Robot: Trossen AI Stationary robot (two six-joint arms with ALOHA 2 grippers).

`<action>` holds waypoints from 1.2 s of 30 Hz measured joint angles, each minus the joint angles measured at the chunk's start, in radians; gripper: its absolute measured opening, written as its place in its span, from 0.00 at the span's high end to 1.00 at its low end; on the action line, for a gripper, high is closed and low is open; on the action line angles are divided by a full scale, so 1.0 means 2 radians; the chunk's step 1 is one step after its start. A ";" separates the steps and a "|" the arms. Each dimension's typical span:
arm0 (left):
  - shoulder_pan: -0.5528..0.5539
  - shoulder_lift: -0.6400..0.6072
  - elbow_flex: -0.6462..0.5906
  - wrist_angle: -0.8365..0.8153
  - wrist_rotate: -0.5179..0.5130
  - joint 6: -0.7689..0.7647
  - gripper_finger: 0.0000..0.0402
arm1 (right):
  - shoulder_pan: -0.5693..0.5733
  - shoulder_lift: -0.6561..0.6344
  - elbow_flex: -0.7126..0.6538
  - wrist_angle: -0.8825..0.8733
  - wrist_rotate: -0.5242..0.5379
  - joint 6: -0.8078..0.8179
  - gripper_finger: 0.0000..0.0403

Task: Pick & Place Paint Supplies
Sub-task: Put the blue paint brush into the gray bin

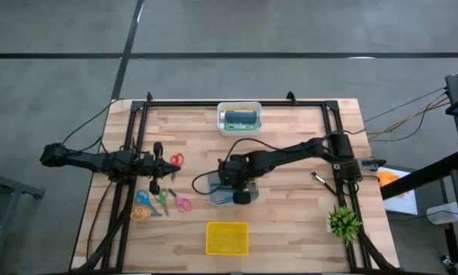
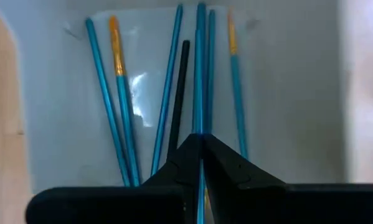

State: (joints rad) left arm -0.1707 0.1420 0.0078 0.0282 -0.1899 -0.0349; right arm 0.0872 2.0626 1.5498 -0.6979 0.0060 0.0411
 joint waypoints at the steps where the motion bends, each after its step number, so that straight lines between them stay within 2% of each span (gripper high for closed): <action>1: 0.000 0.000 0.000 0.000 0.000 0.000 1.00 | -0.001 0.009 0.005 0.001 -0.007 -0.005 0.97; 8: 0.000 0.000 0.000 0.000 0.000 0.000 1.00 | -0.007 0.050 0.036 -0.001 -0.031 -0.025 0.97; 36: 0.000 0.000 0.000 0.000 0.000 0.000 1.00 | -0.011 0.048 0.038 0.009 -0.042 -0.020 0.97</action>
State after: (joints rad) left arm -0.1707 0.1413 0.0078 0.0284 -0.1898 -0.0349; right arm 0.0643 2.1590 1.6253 -0.6796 -0.0772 0.0002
